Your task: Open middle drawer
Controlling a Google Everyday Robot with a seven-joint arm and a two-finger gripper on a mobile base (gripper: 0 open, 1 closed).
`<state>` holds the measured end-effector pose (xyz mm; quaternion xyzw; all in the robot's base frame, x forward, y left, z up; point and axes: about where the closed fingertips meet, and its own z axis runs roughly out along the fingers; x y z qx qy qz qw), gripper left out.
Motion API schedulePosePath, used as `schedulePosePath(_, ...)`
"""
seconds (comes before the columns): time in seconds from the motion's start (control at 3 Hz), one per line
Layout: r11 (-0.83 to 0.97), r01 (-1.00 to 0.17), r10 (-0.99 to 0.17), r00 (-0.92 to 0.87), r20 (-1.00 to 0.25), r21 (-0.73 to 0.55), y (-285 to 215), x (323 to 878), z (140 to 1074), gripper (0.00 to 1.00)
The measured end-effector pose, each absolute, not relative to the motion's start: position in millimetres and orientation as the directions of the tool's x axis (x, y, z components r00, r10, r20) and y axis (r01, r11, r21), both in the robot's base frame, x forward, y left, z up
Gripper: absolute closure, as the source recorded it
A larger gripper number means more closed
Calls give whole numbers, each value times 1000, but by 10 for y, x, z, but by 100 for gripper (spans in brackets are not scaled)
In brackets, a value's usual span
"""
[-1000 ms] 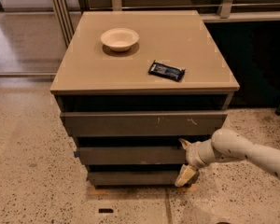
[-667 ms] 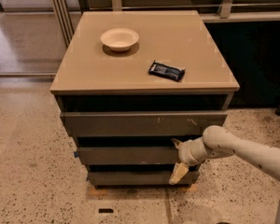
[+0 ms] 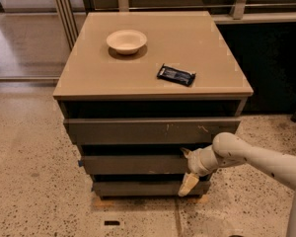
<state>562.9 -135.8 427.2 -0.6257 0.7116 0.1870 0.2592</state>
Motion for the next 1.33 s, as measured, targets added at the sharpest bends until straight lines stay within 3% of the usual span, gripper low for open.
schedulePosePath(1.33,119,-989,-793,-148,-590,89,-1389,5223,4358,0)
